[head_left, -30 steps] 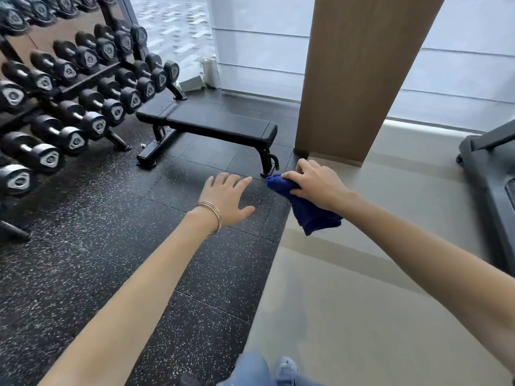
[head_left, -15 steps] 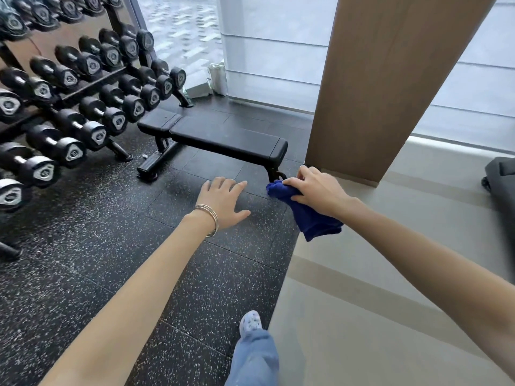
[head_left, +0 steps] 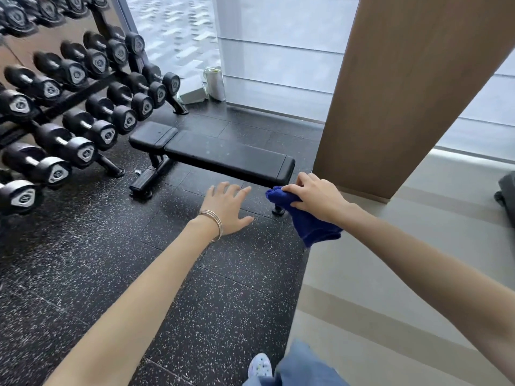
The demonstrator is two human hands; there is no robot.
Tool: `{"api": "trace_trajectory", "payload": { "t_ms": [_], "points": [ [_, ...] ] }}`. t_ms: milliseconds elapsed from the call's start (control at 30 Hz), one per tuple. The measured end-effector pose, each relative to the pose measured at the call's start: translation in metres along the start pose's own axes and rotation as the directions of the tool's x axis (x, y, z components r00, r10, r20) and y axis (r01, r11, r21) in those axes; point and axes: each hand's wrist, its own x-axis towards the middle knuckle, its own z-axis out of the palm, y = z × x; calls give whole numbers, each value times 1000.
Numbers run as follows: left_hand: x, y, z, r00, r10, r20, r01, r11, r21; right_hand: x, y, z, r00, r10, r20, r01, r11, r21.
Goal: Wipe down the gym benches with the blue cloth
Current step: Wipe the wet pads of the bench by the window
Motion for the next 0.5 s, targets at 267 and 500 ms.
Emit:
{"api": "trace_trajectory", "payload": {
  "t_ms": [267, 500],
  "points": [
    [89, -30, 19, 997, 20, 69, -20, 1000, 9, 87, 36, 31, 997, -17, 77, 16, 1000, 19],
    [209, -53, 0, 996, 48, 69, -51, 998, 30, 184, 95, 37, 996, -36, 81, 33, 999, 40]
  ]
}}
